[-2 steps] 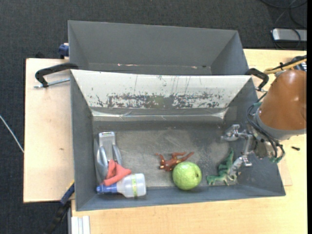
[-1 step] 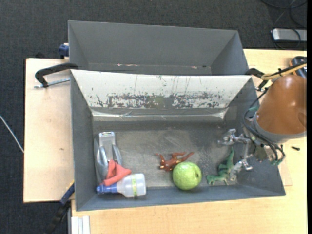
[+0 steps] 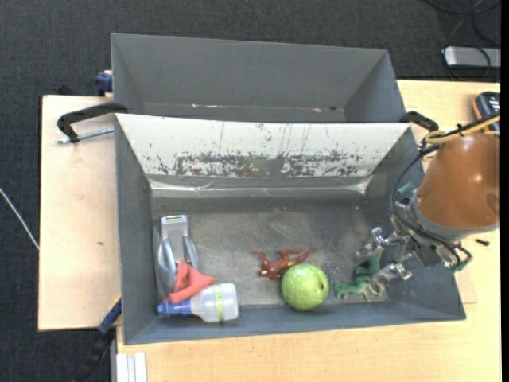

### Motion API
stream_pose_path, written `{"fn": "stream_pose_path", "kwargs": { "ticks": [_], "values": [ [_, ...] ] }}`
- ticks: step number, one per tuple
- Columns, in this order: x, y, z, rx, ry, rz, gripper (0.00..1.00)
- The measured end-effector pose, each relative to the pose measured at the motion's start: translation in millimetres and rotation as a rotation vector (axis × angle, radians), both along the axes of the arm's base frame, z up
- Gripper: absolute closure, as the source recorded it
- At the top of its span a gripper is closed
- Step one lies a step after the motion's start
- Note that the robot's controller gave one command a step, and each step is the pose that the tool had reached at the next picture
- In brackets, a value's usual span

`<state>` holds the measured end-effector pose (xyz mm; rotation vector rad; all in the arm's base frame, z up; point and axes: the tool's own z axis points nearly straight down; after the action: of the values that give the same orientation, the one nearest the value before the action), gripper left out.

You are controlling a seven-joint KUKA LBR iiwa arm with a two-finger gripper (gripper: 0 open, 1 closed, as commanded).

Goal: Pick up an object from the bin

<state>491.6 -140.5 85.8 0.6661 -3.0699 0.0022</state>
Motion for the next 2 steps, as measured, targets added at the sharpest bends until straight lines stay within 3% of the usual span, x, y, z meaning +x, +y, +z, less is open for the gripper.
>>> {"fn": "stream_pose_path", "kwargs": {
  "ticks": [1, 2],
  "values": [
    [0.0, 0, 0, 0.000, 0.000, 0.000, 1.00],
    [5.7, -2, 28, 0.003, -0.002, 0.001, 1.00]
  ]
}}
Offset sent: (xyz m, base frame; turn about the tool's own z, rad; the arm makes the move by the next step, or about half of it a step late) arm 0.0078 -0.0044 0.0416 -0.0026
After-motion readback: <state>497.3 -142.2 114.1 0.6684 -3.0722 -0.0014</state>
